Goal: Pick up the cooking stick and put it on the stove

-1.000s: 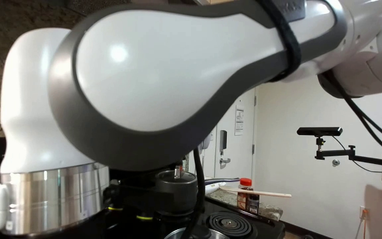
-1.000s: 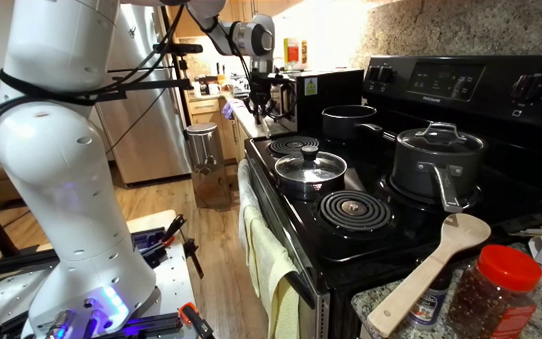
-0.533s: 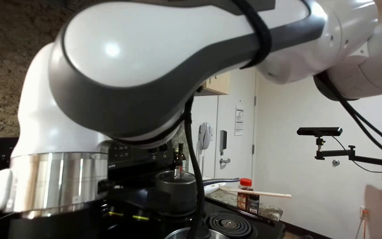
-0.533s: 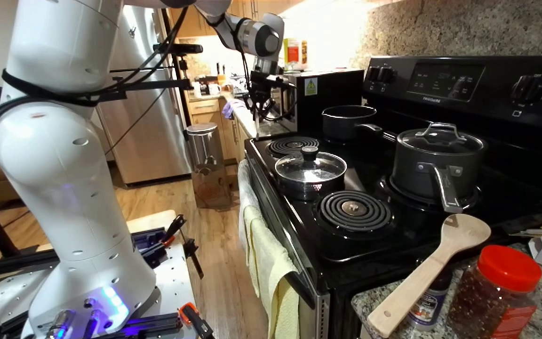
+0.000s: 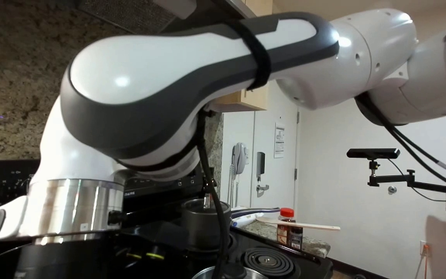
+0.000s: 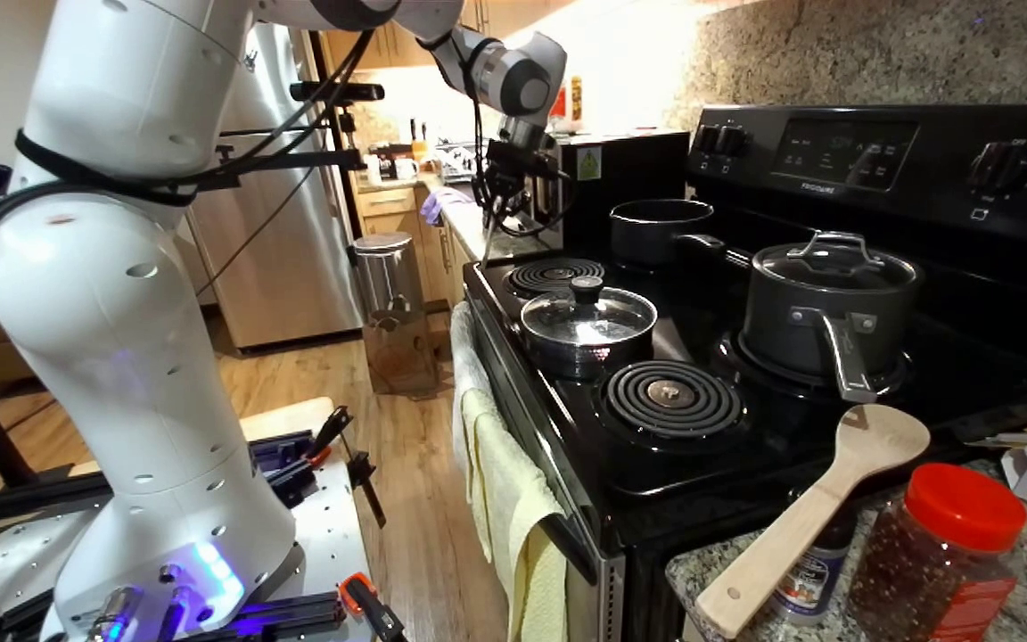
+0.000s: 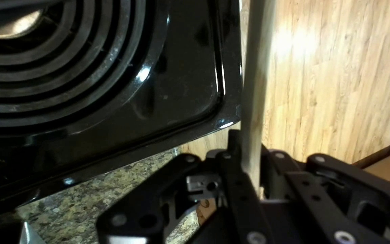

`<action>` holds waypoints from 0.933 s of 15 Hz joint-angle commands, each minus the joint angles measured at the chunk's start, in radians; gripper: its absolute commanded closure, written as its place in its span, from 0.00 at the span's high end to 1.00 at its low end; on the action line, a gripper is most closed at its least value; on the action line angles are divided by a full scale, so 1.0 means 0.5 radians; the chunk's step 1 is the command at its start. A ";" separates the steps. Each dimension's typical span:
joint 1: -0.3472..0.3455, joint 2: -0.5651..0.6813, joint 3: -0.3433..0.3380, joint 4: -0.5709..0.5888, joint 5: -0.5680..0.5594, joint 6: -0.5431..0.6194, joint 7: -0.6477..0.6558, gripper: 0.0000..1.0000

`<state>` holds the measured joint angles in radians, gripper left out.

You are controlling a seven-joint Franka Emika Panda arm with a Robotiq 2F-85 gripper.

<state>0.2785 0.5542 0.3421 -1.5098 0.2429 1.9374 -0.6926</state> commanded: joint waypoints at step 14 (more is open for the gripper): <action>-0.118 -0.016 -0.109 -0.317 -0.003 1.020 0.689 0.07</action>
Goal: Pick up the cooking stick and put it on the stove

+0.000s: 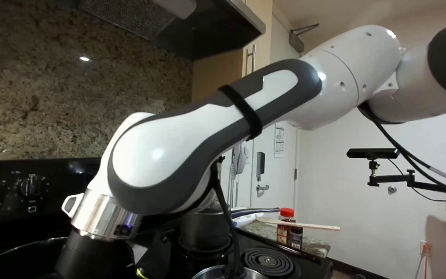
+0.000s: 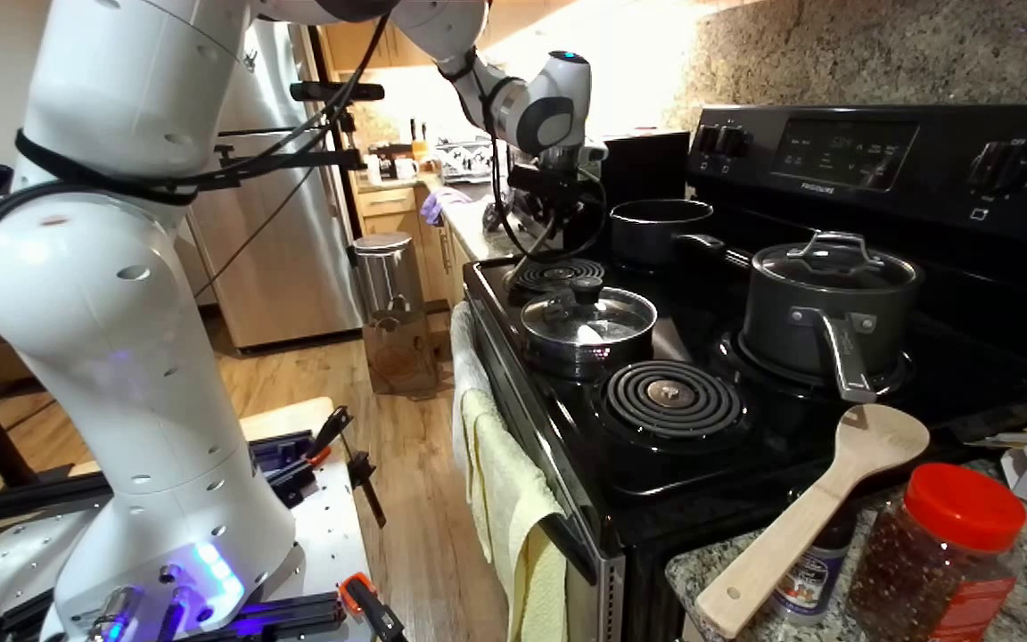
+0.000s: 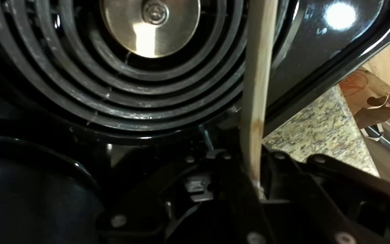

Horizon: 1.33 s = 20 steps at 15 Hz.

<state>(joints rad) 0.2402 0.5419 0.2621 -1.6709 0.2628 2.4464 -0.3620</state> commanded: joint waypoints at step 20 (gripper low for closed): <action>0.055 -0.079 -0.100 -0.225 -0.363 -0.111 0.592 0.44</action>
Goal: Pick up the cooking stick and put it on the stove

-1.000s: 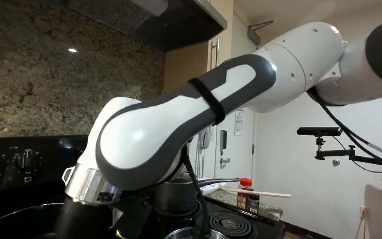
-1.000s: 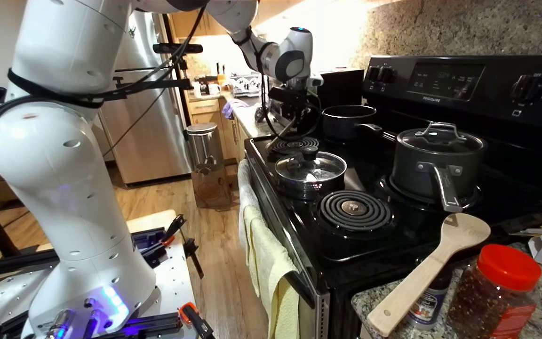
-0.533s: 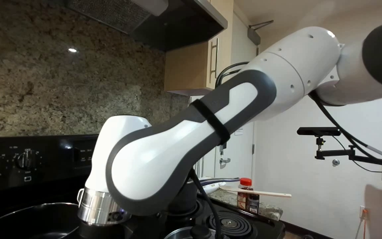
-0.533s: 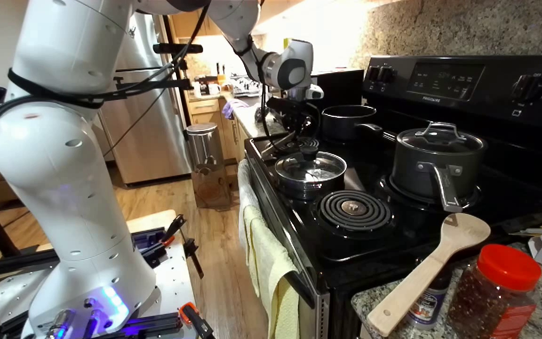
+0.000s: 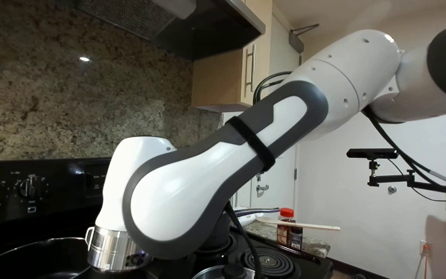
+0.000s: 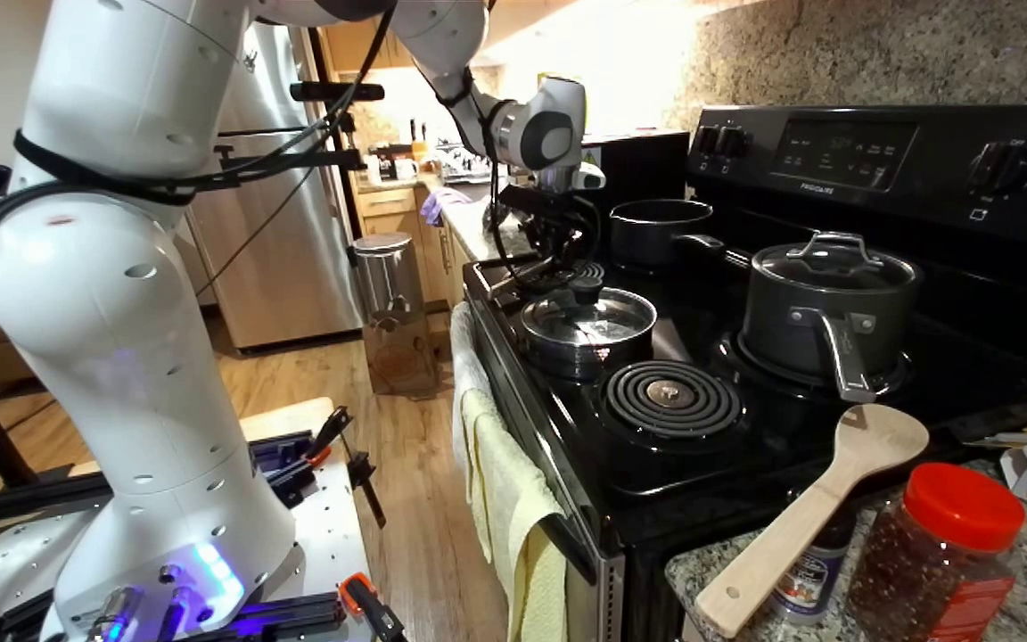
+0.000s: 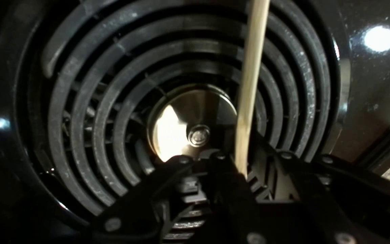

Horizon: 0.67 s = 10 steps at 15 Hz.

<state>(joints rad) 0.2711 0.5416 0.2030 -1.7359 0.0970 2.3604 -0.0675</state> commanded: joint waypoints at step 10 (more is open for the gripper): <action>0.090 -0.373 -0.121 -0.241 -0.501 0.132 0.150 1.00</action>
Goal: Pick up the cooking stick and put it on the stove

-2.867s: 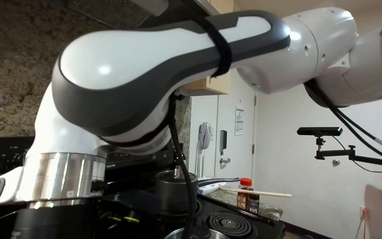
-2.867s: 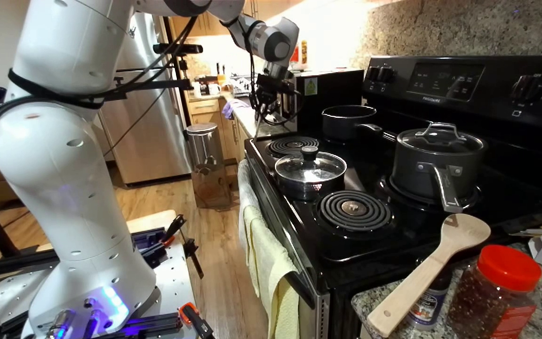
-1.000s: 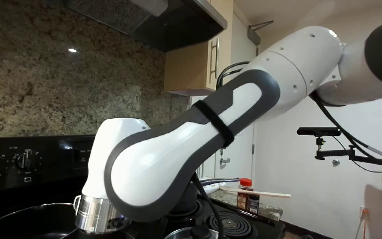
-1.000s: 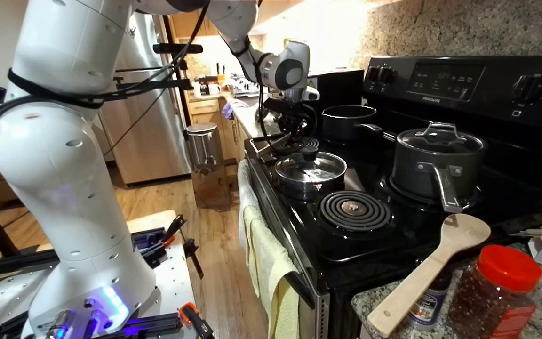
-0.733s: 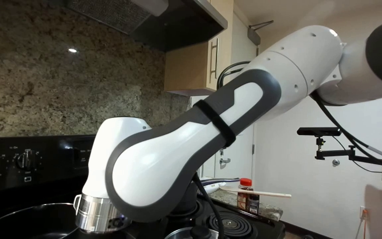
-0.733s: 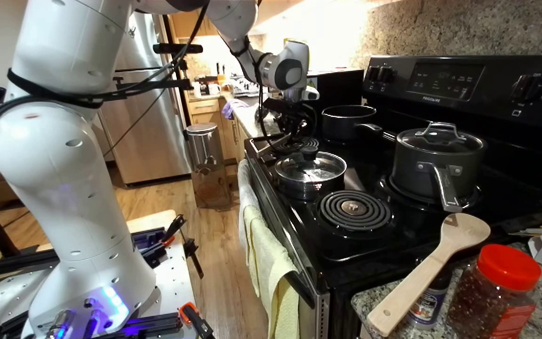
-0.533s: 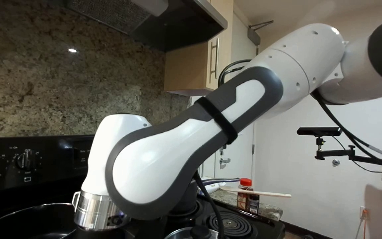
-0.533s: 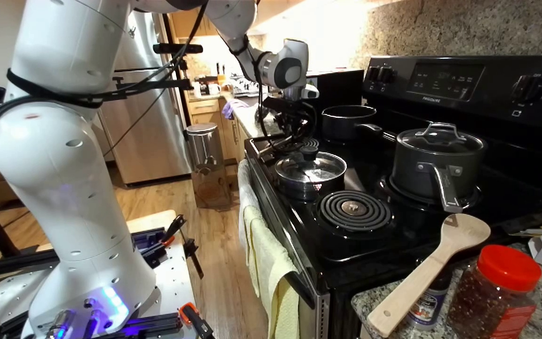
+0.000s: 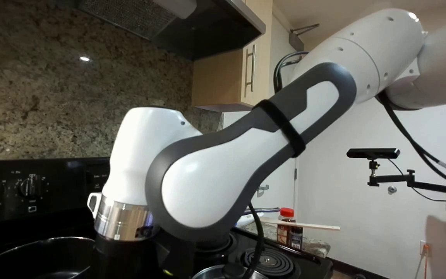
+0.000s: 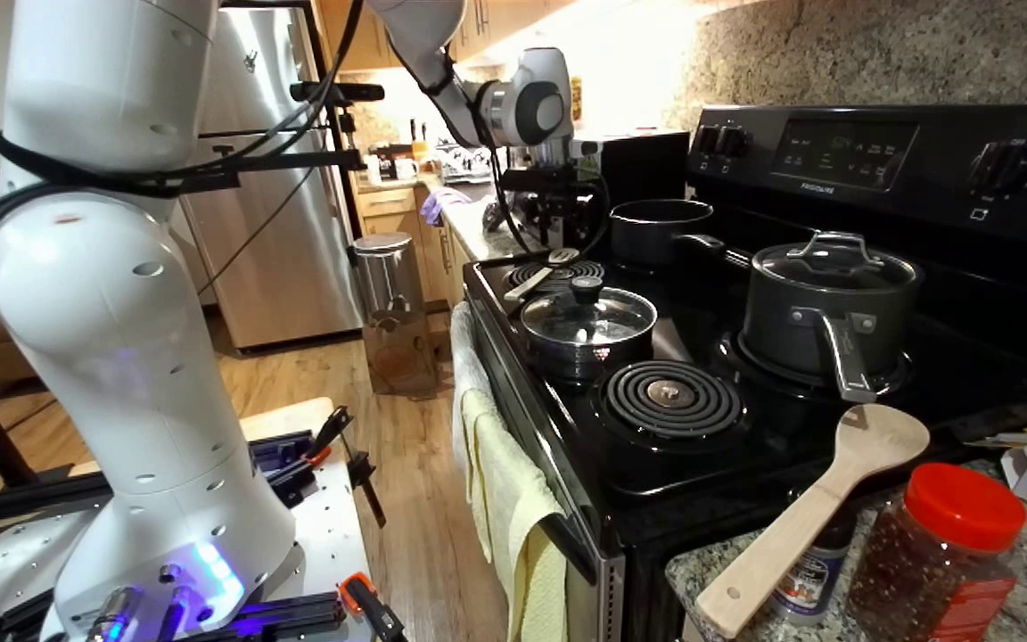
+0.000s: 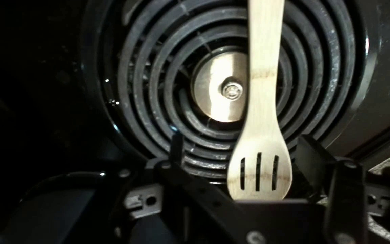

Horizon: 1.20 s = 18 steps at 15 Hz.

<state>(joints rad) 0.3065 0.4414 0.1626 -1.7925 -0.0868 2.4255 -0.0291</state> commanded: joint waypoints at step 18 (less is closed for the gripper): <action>-0.180 -0.560 -0.102 -0.265 -0.205 -0.129 0.101 1.00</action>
<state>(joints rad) 0.2190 0.2236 0.1508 -1.8985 -0.0940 2.3924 -0.1038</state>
